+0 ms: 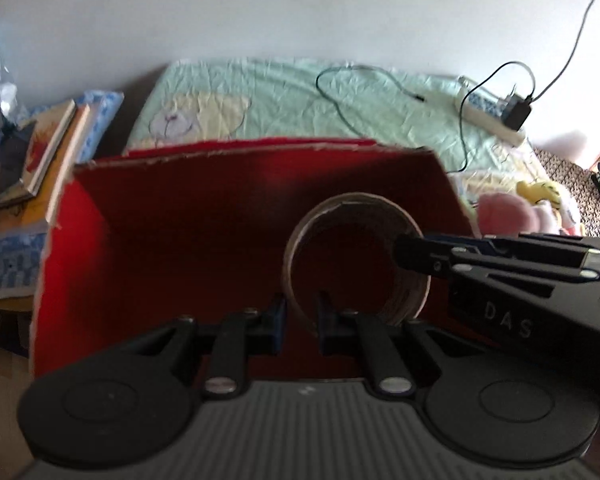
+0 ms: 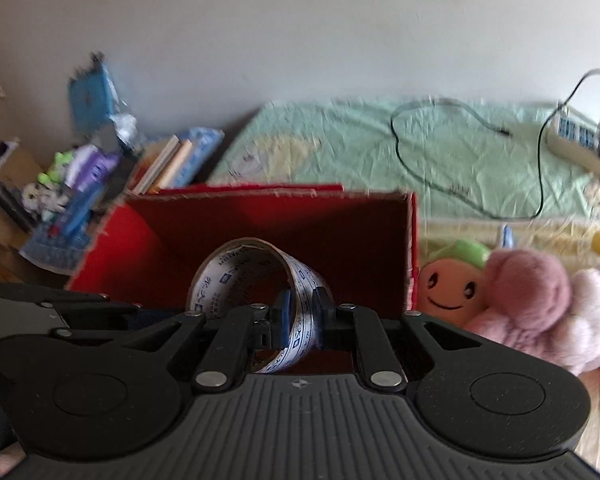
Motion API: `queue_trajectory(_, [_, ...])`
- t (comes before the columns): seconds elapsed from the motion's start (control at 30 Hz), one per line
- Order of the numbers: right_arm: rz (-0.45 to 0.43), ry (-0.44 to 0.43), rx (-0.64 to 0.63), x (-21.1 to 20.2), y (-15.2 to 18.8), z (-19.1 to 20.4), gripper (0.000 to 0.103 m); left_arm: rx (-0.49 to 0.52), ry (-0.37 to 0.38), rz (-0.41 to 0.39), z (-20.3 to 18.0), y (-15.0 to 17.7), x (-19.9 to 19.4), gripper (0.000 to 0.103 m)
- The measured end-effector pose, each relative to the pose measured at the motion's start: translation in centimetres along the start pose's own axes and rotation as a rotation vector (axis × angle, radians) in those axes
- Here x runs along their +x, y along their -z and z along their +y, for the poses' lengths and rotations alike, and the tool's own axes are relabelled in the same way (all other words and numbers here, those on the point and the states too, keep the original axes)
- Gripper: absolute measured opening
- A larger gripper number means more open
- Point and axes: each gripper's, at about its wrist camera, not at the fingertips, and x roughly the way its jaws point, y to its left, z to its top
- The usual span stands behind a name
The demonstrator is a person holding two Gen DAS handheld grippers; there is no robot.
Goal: Organize objects
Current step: 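Lift the tape roll with the right gripper and carry it over the red box, then lower the tape roll into the red box and open the right gripper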
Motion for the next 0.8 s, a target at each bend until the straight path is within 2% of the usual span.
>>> queue_trajectory(0.13, [0.055, 0.047, 0.031, 2.1, 0.0, -0.1, 0.011, 0.005, 0.027, 0.064, 1.4, -1.1, 2.4, 0.009])
queue_trajectory(0.37, [0.073, 0.126, 0.027, 3.1, 0.2, 0.7, 0.008, -0.014, 0.082, 0.153, 3.0, -1.9, 5.5, 0.010])
queue_trajectory(0.53, [0.063, 0.147, 0.024, 3.6, 0.1, 1.1, 0.012, -0.007, 0.096, 0.151, 3.6, -1.6, 5.9, 0.011])
queue_trajectory(0.63, [0.047, 0.124, 0.051, 3.4, 0.0, 0.8, 0.016, 0.007, 0.094, 0.131, 3.8, -1.6, 5.6, 0.011])
queue_trajectory(0.8, [0.005, 0.098, 0.115, 2.4, -0.2, 0.4, 0.021, 0.057, 0.013, 0.076, 4.4, -1.5, 4.4, 0.014])
